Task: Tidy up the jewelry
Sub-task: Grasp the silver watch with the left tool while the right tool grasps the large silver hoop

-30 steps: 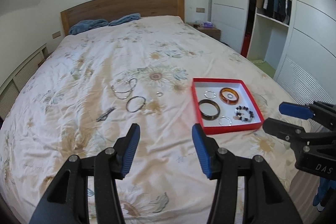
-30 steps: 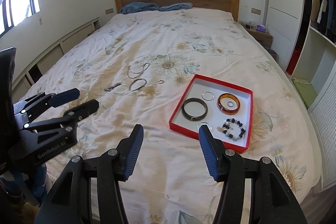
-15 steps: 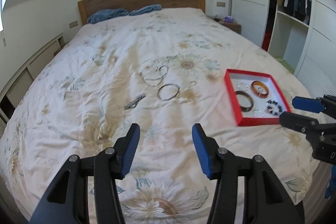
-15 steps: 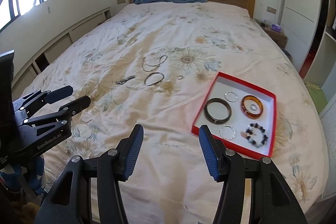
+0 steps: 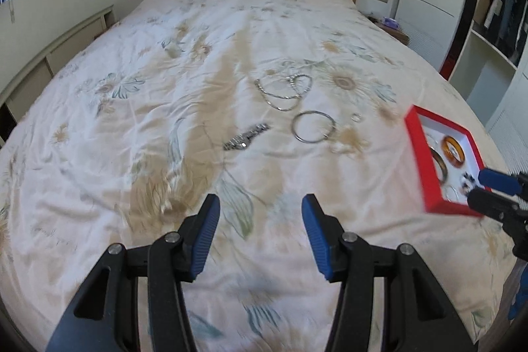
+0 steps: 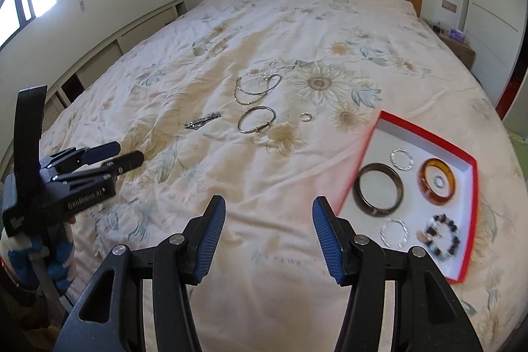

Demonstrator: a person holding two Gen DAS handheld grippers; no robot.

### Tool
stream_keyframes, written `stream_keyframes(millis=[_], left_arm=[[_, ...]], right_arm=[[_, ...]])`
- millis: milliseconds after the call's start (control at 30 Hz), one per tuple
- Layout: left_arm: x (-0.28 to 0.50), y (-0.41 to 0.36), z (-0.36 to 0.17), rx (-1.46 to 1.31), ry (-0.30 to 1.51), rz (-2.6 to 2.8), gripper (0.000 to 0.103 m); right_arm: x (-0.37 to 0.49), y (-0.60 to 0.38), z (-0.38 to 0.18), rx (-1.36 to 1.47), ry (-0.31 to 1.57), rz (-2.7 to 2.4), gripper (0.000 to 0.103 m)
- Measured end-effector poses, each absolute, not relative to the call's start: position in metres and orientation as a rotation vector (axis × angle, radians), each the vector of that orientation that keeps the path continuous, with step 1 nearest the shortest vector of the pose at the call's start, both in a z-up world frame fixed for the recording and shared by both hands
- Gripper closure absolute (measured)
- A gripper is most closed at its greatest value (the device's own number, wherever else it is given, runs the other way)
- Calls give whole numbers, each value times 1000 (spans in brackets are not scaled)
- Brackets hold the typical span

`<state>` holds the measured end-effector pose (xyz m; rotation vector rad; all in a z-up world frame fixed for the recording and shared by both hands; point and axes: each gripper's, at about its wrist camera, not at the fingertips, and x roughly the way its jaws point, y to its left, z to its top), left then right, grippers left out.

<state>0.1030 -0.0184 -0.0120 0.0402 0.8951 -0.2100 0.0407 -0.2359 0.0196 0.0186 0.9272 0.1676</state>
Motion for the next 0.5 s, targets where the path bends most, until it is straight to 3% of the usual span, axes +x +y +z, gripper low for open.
stream_keyframes(millis=[500], left_arm=[[205,-16,-64,63,956,-289,54]], right_arm=[[140,-237,-30,106,970,197,49]])
